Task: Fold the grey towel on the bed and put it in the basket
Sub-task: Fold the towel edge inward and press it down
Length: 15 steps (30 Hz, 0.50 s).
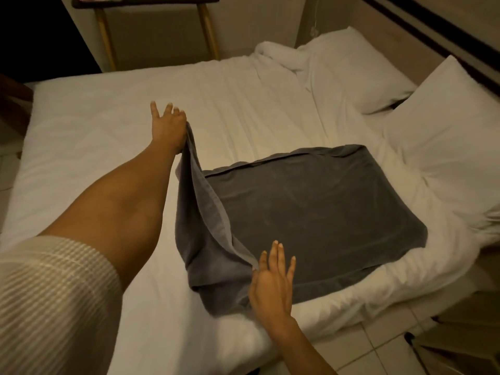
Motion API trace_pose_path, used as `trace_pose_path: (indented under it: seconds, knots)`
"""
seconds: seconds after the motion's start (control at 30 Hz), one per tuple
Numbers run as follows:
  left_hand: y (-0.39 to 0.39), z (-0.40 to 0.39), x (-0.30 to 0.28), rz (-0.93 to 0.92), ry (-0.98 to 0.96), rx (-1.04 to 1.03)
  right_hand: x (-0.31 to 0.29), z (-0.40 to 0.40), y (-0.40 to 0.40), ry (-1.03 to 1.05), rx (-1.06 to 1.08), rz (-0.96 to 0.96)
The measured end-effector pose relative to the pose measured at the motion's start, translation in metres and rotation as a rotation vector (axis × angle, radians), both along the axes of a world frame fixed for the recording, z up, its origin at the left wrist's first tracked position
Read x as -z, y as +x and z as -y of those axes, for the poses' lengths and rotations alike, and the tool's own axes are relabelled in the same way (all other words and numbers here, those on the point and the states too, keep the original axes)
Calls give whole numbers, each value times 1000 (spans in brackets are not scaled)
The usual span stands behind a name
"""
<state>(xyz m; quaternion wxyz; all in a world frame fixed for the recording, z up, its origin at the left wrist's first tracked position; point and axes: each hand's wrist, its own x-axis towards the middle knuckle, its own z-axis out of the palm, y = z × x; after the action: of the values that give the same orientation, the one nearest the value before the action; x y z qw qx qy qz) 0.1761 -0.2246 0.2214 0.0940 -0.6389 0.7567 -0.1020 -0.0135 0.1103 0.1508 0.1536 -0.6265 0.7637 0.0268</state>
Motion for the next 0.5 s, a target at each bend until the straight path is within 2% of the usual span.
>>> trace_pose_path:
  seconds: [0.27, 0.5]
  knots:
    - [-101, 16, -11, -51, -3, 67, 1, 4, -101, -94, 153, 19]
    - [-183, 37, 11, -97, -10, 107, 18, 12, -187, -48, 187, 14]
